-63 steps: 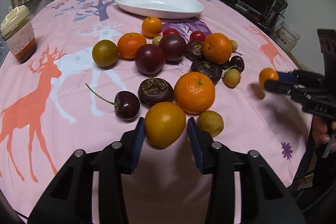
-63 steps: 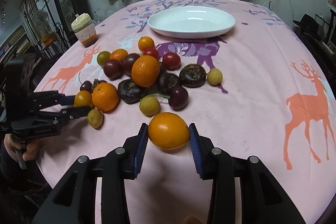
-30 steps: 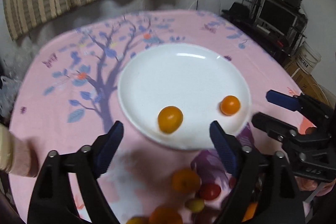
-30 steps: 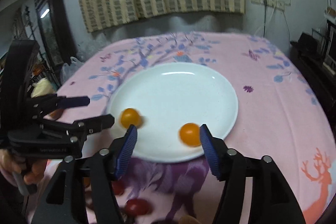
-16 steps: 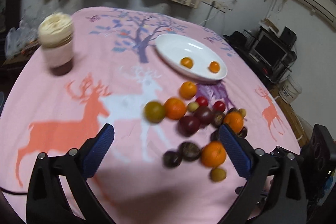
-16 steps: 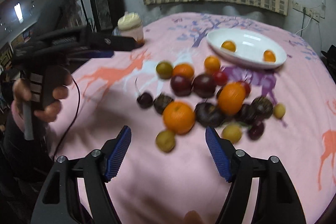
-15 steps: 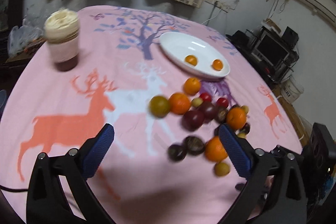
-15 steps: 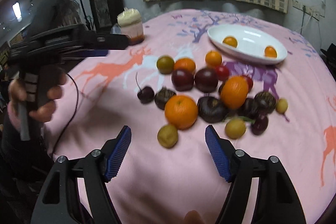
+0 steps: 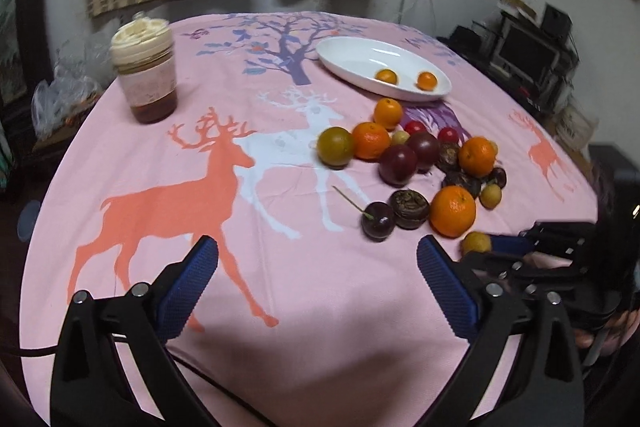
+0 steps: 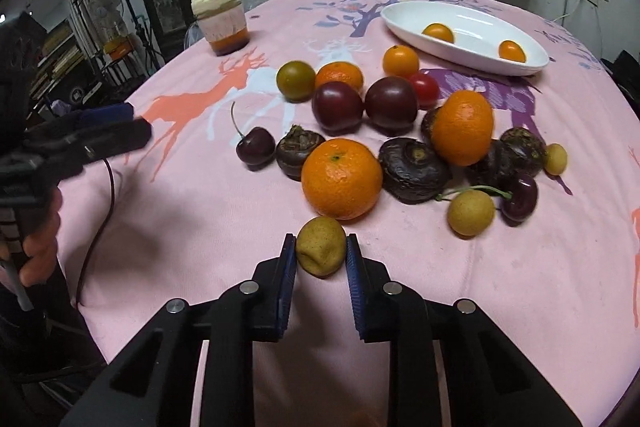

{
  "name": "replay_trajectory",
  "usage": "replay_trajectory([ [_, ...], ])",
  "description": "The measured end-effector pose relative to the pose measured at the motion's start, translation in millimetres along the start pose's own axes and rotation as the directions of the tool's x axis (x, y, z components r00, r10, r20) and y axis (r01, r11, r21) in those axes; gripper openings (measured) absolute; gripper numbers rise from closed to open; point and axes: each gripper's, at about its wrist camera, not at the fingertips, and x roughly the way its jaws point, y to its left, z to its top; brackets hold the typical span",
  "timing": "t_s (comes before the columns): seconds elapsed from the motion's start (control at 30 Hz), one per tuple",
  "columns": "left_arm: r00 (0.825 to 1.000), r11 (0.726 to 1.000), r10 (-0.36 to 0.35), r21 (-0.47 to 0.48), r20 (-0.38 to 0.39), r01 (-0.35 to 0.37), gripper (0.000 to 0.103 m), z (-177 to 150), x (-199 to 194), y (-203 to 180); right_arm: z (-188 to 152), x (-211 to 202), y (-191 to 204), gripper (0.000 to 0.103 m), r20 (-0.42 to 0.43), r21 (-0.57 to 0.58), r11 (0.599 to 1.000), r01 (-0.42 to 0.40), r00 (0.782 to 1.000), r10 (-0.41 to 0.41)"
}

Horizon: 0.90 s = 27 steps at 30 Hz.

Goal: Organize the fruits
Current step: 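Grasp a yellow fruit with the right gripper while the left gripper grasps a cherry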

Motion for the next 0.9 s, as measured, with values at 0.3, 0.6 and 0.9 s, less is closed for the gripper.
replay_trajectory([
  [0.3,0.989,0.977,-0.074,0.19,-0.132,0.098,0.056,8.3,58.7,-42.9,-8.9,-26.8,-33.4,0.025,0.039,0.091,0.996,0.007,0.999,-0.011],
  [0.6,0.979,0.979,-0.086,0.169,-0.183,0.118,0.032,14.4,78.5,-39.3,-10.0,-29.4,-48.3,0.025,0.055,0.119,0.993,-0.007,0.998,0.0],
  [0.9,0.982,0.977,-0.132,0.151,-0.132,0.152,0.027,43.8,57.3,-31.4,17.5,-39.3,-72.2,0.025,0.116,0.154,0.987,-0.037,0.993,0.019],
])
